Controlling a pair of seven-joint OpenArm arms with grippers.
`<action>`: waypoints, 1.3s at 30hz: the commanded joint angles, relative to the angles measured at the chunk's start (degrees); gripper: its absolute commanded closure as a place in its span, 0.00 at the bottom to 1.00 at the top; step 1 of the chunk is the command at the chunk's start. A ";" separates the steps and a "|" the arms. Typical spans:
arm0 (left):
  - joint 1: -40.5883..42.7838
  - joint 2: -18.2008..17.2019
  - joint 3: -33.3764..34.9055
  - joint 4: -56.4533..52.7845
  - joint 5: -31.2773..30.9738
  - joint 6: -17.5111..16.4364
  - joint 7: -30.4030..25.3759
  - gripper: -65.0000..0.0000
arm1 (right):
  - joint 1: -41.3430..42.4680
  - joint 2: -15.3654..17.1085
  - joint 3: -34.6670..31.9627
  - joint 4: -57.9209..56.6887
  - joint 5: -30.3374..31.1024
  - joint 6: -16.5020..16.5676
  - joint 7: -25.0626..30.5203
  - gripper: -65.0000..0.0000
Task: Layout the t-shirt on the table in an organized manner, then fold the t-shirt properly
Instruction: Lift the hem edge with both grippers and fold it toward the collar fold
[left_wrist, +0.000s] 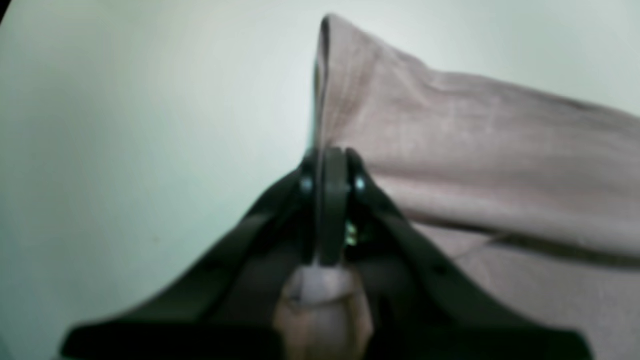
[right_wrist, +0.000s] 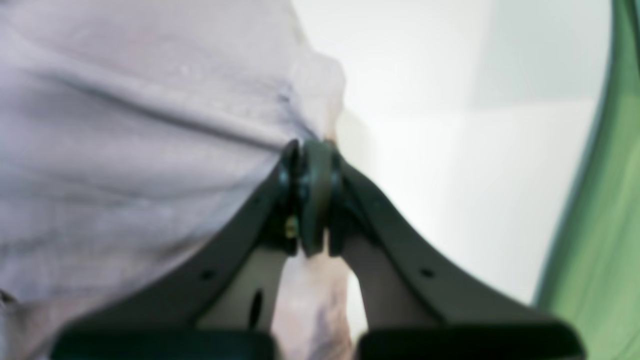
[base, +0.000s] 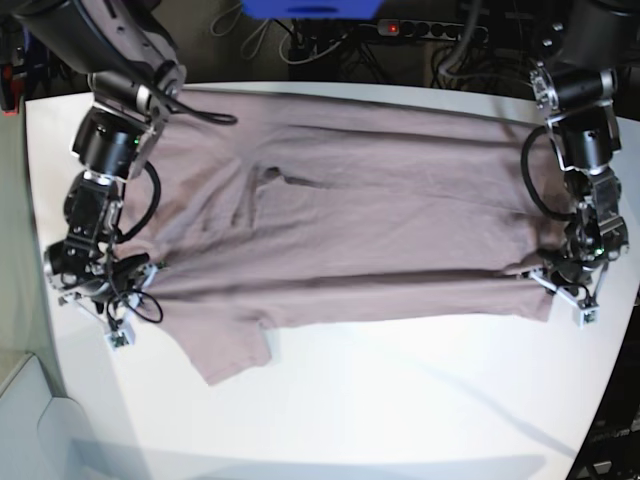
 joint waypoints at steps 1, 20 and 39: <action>-1.61 -1.07 -0.22 1.01 -0.31 0.07 -1.38 1.00 | 0.79 0.67 0.00 2.25 -0.26 -0.23 0.73 1.00; 7.00 2.89 -0.31 24.13 -0.40 0.07 7.58 1.00 | -11.17 -2.67 0.44 19.21 -0.26 -0.23 -3.66 1.00; 15.00 3.42 -7.61 41.45 -0.31 -0.02 14.00 1.00 | -23.74 -3.81 -0.79 34.95 -0.17 -0.23 -3.75 1.00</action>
